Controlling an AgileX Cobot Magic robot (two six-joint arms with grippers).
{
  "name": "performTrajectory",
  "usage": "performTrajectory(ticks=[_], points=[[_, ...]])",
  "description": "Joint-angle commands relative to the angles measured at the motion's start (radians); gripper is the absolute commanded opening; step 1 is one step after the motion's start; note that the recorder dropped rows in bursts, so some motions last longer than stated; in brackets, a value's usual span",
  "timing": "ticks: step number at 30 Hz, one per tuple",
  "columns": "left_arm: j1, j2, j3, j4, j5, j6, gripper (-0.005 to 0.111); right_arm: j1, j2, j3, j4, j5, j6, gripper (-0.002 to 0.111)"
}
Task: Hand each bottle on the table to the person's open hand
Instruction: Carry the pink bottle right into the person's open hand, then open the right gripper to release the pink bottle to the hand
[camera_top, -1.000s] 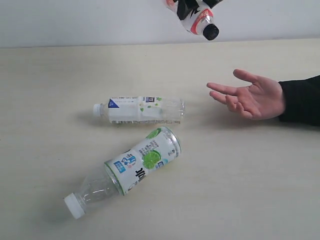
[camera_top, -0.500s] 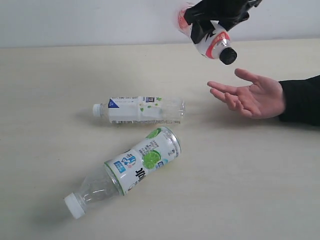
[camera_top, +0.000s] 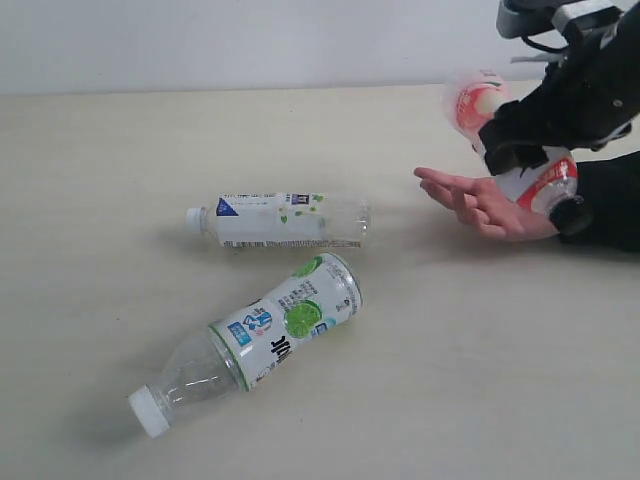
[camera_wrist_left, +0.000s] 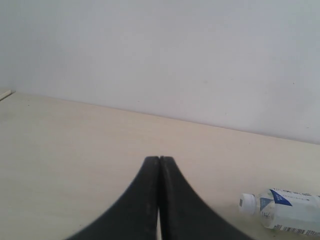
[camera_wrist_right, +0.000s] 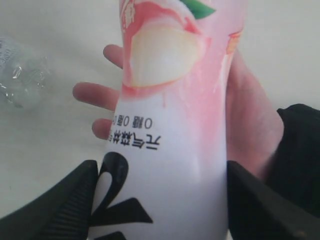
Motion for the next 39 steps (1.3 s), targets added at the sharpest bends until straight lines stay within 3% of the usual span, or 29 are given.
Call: performTrajectory(ticks=[1, 27, 31, 39], points=[[0.003, -0.006, 0.003, -0.004, -0.002, -0.003, 0.0, -0.006, -0.027, 0.107, 0.029, -0.151, 0.009, 0.0], [0.003, -0.006, 0.003, -0.004, -0.002, -0.003, 0.0, -0.007, 0.086, 0.138, -0.054, -0.122, 0.16, 0.001], [0.003, -0.006, 0.003, -0.004, -0.002, -0.003, 0.0, -0.007, 0.086, 0.138, -0.047, -0.122, 0.162, 0.015], [0.003, -0.006, 0.003, -0.004, -0.002, -0.003, 0.0, -0.007, 0.086, 0.138, -0.045, -0.12, 0.162, 0.056]])
